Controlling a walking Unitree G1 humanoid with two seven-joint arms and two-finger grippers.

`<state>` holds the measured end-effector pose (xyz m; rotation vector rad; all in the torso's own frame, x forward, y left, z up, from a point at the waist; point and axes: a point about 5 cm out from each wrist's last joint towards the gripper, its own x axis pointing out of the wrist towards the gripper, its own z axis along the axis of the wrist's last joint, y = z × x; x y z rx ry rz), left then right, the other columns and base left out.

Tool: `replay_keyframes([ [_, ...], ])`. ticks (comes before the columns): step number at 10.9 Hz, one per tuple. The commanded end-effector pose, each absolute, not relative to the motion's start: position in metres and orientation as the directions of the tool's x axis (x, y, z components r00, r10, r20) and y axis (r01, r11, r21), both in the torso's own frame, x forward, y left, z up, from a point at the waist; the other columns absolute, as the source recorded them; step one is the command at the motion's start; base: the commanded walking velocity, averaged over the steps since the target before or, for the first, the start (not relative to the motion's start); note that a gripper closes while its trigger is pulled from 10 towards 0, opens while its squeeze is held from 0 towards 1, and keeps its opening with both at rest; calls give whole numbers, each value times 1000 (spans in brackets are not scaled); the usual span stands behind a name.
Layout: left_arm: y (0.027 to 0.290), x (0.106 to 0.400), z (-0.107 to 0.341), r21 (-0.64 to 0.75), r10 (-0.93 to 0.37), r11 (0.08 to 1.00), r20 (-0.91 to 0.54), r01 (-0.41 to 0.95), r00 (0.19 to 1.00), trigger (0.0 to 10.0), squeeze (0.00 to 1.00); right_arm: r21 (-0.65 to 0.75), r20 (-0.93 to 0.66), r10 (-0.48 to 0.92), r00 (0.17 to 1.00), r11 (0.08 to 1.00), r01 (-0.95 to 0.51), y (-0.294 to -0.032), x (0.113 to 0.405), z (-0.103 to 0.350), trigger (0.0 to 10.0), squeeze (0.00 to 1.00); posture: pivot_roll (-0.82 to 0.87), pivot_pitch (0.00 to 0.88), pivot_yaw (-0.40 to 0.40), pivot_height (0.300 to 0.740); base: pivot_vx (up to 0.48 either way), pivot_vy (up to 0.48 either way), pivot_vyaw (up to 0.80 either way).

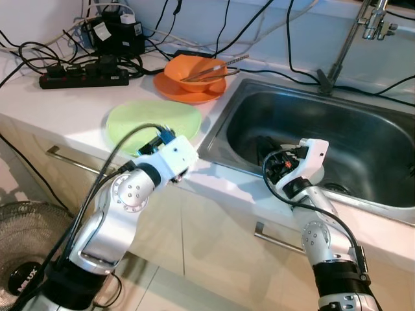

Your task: Kitchen organization

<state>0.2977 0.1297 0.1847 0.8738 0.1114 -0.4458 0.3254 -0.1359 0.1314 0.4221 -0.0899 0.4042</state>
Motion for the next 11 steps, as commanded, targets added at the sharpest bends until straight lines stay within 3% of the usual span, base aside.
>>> replay_keyframes([
  [1,128,297,191,739,-333,526,-277,421,901,10000,0,416,102,367,925,829,-374,-134,323,117,10000,0,220,20,-7,740,0,0,0],
  [5,147,311,197,845,-189,410,-290,344,938,10000,0,418,101,359,928,831,-367,-134,325,117,10000,0,216,30,-7,740,0,0,0],
  [11,155,320,180,874,-103,297,-372,385,923,10000,0,421,103,348,932,833,-358,-135,327,118,10000,0,207,35,-6,740,0,0,0],
])
